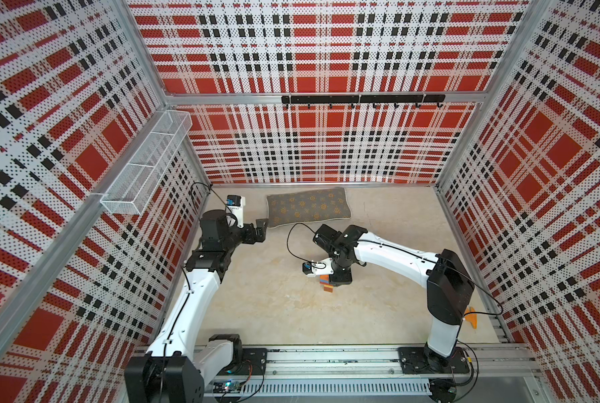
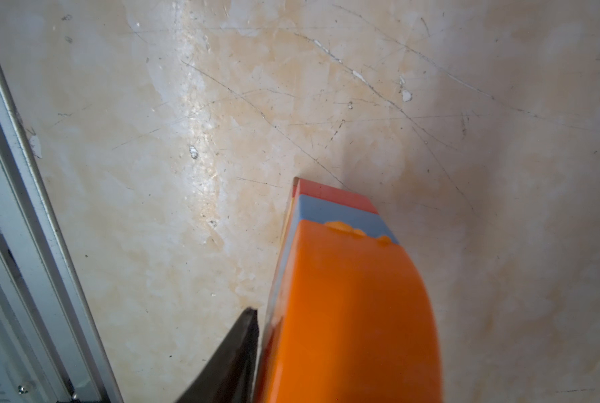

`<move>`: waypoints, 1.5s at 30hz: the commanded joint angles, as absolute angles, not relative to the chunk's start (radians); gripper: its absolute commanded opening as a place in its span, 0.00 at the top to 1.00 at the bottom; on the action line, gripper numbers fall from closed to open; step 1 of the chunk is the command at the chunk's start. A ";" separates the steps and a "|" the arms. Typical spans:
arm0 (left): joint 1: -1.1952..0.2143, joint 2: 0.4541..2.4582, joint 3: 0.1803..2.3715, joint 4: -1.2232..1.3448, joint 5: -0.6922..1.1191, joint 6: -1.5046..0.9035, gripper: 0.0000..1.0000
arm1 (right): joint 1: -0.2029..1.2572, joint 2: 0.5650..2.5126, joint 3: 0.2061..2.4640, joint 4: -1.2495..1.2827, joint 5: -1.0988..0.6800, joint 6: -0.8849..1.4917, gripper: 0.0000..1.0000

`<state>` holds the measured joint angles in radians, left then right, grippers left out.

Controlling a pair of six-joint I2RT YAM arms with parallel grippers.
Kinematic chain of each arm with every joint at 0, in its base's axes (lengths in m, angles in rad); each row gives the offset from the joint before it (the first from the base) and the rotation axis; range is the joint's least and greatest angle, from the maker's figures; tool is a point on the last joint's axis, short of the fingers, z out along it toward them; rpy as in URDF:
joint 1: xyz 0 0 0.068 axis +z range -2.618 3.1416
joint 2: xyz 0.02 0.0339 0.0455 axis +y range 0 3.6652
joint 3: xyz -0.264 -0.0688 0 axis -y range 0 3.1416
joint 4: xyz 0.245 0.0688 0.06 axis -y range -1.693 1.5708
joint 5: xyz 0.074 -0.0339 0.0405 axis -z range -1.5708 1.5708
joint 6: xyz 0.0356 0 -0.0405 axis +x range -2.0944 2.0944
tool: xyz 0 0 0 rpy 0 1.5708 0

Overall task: Assemble an ice cream with lego
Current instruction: Assemble the lego brick with the lego brick, then adjust the lego brick at the center of the board.

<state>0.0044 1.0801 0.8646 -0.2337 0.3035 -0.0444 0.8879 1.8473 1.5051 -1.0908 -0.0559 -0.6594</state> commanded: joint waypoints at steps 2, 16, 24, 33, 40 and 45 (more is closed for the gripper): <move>0.010 1.078 0.884 -0.238 0.311 -0.040 0.01 | 0.891 1.806 1.506 -1.075 -0.077 -0.649 0.50; 0.010 1.080 0.885 -0.238 0.325 -0.038 0.01 | 0.866 1.704 1.468 -1.055 -0.069 -0.619 0.40; 0.011 1.074 0.887 -0.238 0.329 -0.038 0.01 | 0.854 1.581 1.400 -1.011 -0.025 -0.553 0.39; 0.009 1.042 0.892 -0.230 0.346 -0.053 0.01 | 0.965 1.274 1.136 -0.750 0.262 -0.073 0.39; 0.007 1.020 0.898 -0.229 0.344 -0.070 0.01 | 1.262 1.108 0.857 -0.532 0.579 0.556 0.38; 0.003 0.996 0.890 -0.227 0.309 -0.069 0.01 | 1.406 1.228 0.780 -0.459 0.732 0.926 0.38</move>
